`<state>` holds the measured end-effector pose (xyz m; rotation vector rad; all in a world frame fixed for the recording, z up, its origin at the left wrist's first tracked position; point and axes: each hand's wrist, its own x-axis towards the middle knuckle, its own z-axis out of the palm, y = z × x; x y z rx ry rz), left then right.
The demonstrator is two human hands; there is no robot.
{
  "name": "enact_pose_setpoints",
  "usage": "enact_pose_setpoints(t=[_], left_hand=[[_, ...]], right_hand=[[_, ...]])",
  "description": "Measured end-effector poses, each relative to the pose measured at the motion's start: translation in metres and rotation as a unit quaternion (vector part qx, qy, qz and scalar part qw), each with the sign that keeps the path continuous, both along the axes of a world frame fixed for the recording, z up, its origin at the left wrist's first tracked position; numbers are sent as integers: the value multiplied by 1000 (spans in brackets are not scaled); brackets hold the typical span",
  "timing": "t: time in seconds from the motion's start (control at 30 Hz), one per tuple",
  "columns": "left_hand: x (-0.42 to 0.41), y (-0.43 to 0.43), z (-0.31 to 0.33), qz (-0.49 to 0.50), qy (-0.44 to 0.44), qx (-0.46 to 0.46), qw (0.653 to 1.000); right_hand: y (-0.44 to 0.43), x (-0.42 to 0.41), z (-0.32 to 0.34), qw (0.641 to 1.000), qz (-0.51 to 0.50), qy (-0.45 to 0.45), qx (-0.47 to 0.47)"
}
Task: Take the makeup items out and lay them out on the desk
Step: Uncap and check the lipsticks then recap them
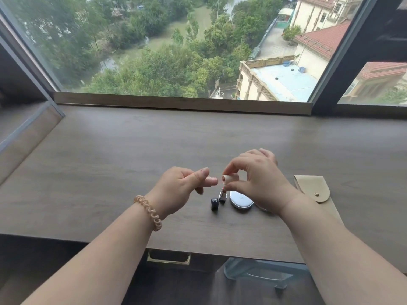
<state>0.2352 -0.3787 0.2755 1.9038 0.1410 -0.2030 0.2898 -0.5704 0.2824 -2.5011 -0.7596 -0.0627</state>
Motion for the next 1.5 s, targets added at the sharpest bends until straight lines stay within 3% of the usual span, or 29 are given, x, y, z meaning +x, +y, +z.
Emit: enact_pose_setpoints(t=[0.33, 0.53, 0.67, 0.87, 1.0, 1.1, 1.3, 1.5], left_hand=[[3, 14, -9, 102, 11, -121, 987], [6, 11, -26, 91, 42, -164, 981], [19, 14, -56, 83, 48, -110, 989], [45, 8, -112, 91, 66, 58, 992], [55, -1, -135, 90, 63, 236, 966], [58, -5, -147, 65, 31, 315, 946], [64, -7, -159, 47, -1, 350, 935], [66, -11, -167, 49, -10, 371, 927]], right_hand=[[-14, 12, -13, 996, -61, 28, 60], [-14, 26, -33, 978, -70, 150, 129], [-12, 46, -58, 964, -78, 223, 124], [2, 81, -99, 963, -45, 261, 48], [14, 99, -121, 972, -10, 237, 12], [21, 107, -130, 976, 22, 211, -44], [30, 113, -144, 970, 71, 196, -124], [32, 117, -150, 969, 89, 184, -137]])
